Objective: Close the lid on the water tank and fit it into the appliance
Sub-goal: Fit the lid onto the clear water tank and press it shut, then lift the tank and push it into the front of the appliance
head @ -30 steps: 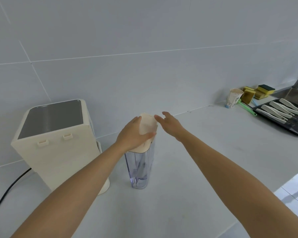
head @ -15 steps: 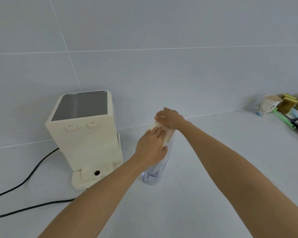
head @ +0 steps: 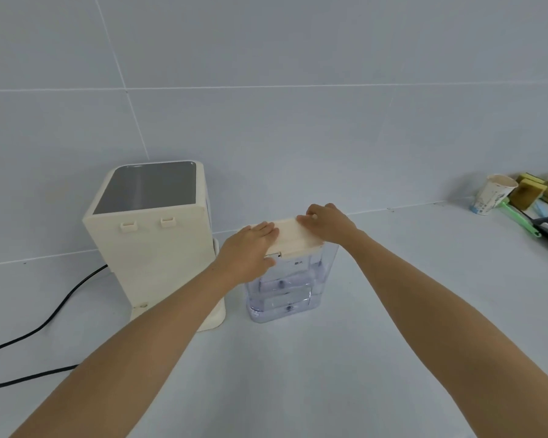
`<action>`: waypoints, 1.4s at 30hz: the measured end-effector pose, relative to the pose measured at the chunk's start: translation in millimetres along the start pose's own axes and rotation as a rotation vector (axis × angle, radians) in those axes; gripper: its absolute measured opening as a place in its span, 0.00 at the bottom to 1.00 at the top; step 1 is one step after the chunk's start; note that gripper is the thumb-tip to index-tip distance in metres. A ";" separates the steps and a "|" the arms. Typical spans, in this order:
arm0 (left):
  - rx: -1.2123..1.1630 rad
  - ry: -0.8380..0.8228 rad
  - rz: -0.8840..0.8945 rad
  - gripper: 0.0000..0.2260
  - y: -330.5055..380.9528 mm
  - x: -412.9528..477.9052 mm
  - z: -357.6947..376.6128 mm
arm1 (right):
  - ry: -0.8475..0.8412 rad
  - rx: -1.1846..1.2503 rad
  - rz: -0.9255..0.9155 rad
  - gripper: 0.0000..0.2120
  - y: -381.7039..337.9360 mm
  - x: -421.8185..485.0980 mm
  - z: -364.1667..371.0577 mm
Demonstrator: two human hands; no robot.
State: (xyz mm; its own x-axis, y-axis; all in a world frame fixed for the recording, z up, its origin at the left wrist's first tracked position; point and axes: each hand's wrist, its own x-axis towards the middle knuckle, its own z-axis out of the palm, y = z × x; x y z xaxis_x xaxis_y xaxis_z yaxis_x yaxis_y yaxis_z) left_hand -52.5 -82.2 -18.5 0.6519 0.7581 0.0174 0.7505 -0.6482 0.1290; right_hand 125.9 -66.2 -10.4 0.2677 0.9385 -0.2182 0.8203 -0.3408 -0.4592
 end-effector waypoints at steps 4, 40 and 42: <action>-0.062 -0.042 -0.013 0.28 -9.7 2.6 -0.7 | 0.008 0.016 0.040 0.18 12.7 -7.3 -0.5; -1.062 -0.030 -0.334 0.45 -35.0 11.1 81.0 | -0.010 0.749 -0.099 0.47 95.6 -57.9 73.7; -1.033 -0.064 -0.353 0.45 -36.6 10.2 84.8 | 0.003 0.737 -0.070 0.48 96.3 -56.7 79.2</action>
State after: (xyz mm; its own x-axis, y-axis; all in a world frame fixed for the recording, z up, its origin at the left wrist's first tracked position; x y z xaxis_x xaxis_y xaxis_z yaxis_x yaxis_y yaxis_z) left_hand -64.0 -56.7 -107.1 0.4449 0.8650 -0.2320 0.4621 0.0002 0.8868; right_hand 149.7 -156.7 -110.4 0.2300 0.9590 -0.1655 0.2833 -0.2286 -0.9314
